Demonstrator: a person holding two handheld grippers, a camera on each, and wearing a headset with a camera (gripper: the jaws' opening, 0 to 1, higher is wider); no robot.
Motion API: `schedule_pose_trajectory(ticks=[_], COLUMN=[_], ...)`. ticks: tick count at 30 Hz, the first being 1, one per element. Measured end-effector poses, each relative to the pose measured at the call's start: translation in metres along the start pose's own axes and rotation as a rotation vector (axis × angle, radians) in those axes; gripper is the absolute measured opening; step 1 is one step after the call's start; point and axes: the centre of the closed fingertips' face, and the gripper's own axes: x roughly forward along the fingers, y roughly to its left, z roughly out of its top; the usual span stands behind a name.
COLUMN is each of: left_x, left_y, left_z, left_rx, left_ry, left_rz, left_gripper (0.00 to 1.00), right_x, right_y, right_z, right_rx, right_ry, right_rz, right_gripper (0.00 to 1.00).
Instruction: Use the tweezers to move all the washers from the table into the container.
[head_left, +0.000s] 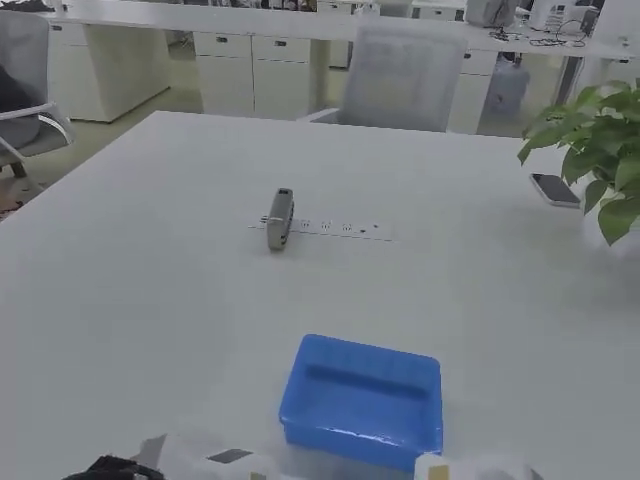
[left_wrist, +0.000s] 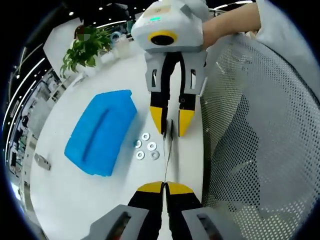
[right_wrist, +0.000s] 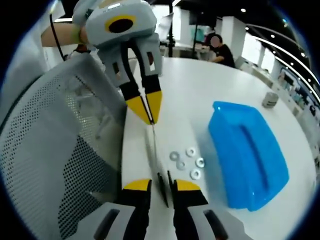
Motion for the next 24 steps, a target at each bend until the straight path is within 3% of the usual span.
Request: schedule_pose_trajectory(ticks=[4,9,13,19,24], left_x=[-0.017,-0.028,-0.037,-0.049,-0.053], left_y=[-0.004,-0.008,-0.008,-0.004,0.003], left_z=[0.017,0.035,0.048,0.066,0.071], left_rx=[-0.020,-0.054,-0.031,-0.010,-0.005], left_ry=[-0.079,-0.148,-0.177,-0.225,-0.228], left_rz=[-0.005,-0.007,0.004,0.014,0.012], left_gripper=[0.00,0.00,0.00,0.00,0.00], right_x=[-0.002,-0.005,-0.006,-0.006,0.000], right_y=[-0.001,0.001,0.004,0.000,-0.003], right_z=[0.002,0.010,0.015,0.027,0.038], right_rx=[-0.019,-0.050,-0.079,-0.067,-0.060], right_ry=[-0.011,-0.035,-0.041,-0.104,-0.134], right_rz=[-0.002,-0.004,0.002,-0.001,-0.009], right_gripper=[0.12,0.08,0.07,0.07,0.06])
